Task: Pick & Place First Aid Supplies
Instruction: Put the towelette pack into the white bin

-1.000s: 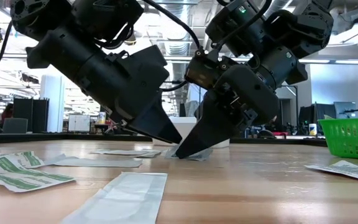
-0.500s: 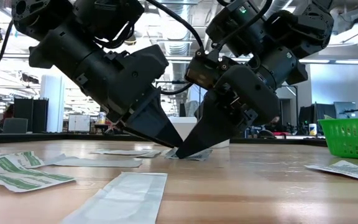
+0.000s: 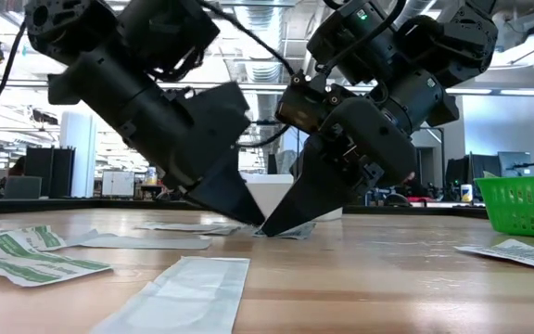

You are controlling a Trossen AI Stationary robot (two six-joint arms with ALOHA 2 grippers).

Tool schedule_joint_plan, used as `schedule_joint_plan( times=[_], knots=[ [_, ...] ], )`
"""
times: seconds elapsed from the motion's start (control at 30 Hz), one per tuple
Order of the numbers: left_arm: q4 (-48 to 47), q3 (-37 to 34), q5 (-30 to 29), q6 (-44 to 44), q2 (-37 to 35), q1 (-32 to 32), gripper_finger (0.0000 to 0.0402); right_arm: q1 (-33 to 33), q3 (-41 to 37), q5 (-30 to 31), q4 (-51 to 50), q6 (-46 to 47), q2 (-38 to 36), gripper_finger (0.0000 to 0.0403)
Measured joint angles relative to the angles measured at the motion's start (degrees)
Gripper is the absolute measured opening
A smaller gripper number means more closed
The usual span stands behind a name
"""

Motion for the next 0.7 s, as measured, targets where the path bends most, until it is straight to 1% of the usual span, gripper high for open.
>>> schedule_joint_plan(
  times=[0.1,0.27,0.43,0.6,0.7],
  knots=[
    [-0.8,0.0,1.3,-2.4,0.0,0.7,0.0131,0.0,0.0,0.0,0.0,0.0,0.0,0.0],
    [-0.5,0.0,2.5,-2.6,0.0,0.7,0.0131,0.0,0.0,0.0,0.0,0.0,0.0,0.0],
    [1.2,0.0,6.0,-2.7,0.0,0.7,0.0131,0.0,0.0,0.0,0.0,0.0,0.0,0.0],
    [2.5,0.0,6.2,-2.5,0.7,1.1,0.013,0.0,0.0,0.0,0.5,0.0,0.0,0.0],
    [4.3,0.2,5.4,-1.0,2.6,1.6,0.0111,0.0,0.0,0.0,0.5,-0.4,0.0,0.0]
  ],
)
